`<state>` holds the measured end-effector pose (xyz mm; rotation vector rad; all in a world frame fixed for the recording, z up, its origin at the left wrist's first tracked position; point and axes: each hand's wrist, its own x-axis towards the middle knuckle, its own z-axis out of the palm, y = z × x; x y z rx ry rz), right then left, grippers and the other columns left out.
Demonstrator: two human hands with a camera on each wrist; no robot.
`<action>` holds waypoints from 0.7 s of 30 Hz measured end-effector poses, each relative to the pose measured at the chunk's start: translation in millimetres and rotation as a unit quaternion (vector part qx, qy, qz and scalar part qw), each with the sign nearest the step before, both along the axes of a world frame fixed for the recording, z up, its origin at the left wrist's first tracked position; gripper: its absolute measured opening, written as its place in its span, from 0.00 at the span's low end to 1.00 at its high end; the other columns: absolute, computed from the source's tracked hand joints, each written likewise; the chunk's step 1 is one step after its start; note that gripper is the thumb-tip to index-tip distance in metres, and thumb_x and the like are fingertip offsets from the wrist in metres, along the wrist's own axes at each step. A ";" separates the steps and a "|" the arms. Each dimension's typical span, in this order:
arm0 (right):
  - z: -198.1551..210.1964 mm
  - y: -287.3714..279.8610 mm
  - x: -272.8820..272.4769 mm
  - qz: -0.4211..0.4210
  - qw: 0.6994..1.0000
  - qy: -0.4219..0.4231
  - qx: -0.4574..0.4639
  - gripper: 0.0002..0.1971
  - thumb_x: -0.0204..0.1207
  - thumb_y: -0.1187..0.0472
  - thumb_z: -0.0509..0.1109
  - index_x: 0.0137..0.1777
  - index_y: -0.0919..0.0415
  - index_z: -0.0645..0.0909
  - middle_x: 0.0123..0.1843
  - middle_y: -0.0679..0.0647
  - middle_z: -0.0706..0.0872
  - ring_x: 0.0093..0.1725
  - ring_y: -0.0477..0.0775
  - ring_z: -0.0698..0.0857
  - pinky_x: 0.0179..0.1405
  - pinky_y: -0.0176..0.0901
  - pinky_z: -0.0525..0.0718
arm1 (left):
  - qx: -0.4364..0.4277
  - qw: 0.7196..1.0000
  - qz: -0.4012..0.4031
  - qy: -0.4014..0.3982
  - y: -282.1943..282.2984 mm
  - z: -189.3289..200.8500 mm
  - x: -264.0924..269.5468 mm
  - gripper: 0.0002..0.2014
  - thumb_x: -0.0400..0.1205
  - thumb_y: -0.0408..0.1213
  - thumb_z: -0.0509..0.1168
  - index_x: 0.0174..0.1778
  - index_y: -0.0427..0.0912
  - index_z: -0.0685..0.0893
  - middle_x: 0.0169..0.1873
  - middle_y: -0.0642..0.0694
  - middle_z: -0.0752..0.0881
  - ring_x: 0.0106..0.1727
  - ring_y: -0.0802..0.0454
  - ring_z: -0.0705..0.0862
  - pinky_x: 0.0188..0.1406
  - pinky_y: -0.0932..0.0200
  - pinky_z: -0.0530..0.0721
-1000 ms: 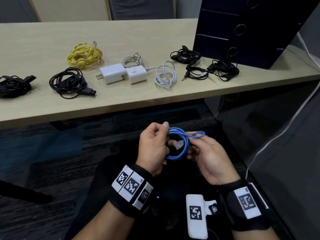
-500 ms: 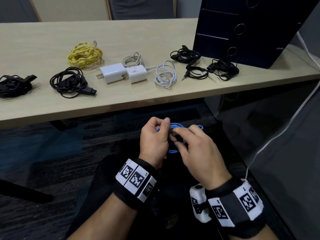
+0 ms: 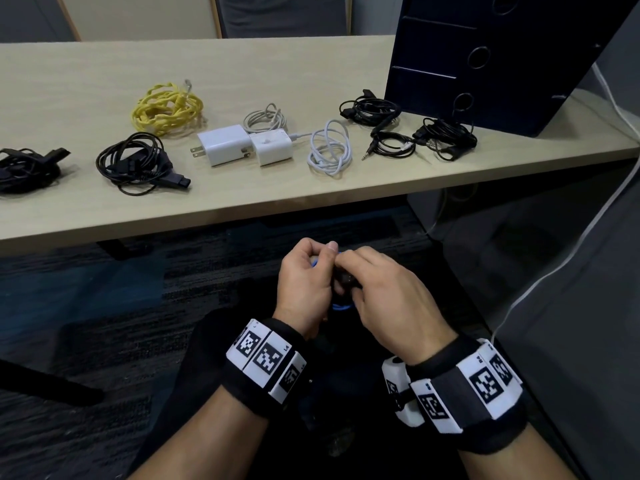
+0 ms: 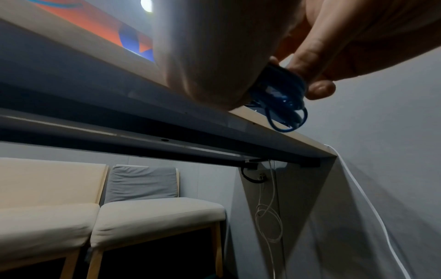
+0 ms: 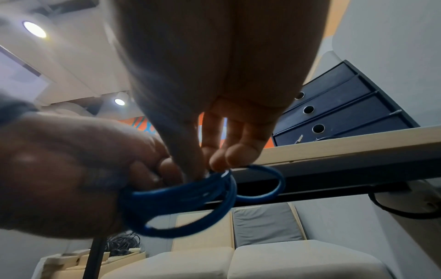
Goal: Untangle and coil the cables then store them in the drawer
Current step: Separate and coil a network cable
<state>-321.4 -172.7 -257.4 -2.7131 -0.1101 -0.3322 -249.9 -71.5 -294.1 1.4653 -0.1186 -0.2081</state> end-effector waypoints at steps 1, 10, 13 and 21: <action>-1.5 -0.8 1.5 0.000 1.000 -0.007 0.000 0.16 0.72 0.71 0.66 0.56 0.53 0.79 0.48 0.49 0.80 0.48 0.57 0.81 0.37 0.57 0.84 | 0.002 1.000 -0.007 0.001 0.0 1.2 -0.1 0.13 0.86 0.37 0.62 0.36 0.39 0.74 0.18 0.39 0.76 0.17 0.51 0.72 0.15 0.65 0.68; -2.0 15.5 -8.7 0.061 0.991 -0.112 0.049 0.09 0.77 0.61 0.63 0.43 0.64 0.83 0.42 0.55 0.83 0.45 0.56 0.82 0.44 0.52 0.82 | 0.032 0.999 0.021 0.020 2.8 10.1 8.8 0.16 0.85 0.35 0.64 0.31 0.39 0.72 0.11 0.55 0.73 0.14 0.64 0.68 0.15 0.67 0.68; 5.2 39.8 -26.7 0.104 0.983 -0.125 0.082 0.04 0.77 0.66 0.68 0.41 0.66 0.81 0.39 0.55 0.83 0.41 0.57 0.81 0.46 0.47 0.82 | 0.007 0.998 0.029 0.063 5.2 7.8 15.7 0.17 0.85 0.36 0.64 0.30 0.40 0.72 0.12 0.52 0.73 0.14 0.58 0.68 0.16 0.66 0.67; 21.1 -3.2 -45.5 0.013 0.867 -0.162 0.471 0.11 0.68 0.65 0.78 0.41 0.46 0.86 0.42 0.50 0.89 0.38 0.48 0.86 0.39 0.40 0.86 | -0.136 0.981 0.051 0.132 10.4 22.5 14.1 0.17 0.87 0.37 0.60 0.31 0.43 0.68 0.17 0.51 0.67 0.16 0.58 0.68 0.11 0.68 0.61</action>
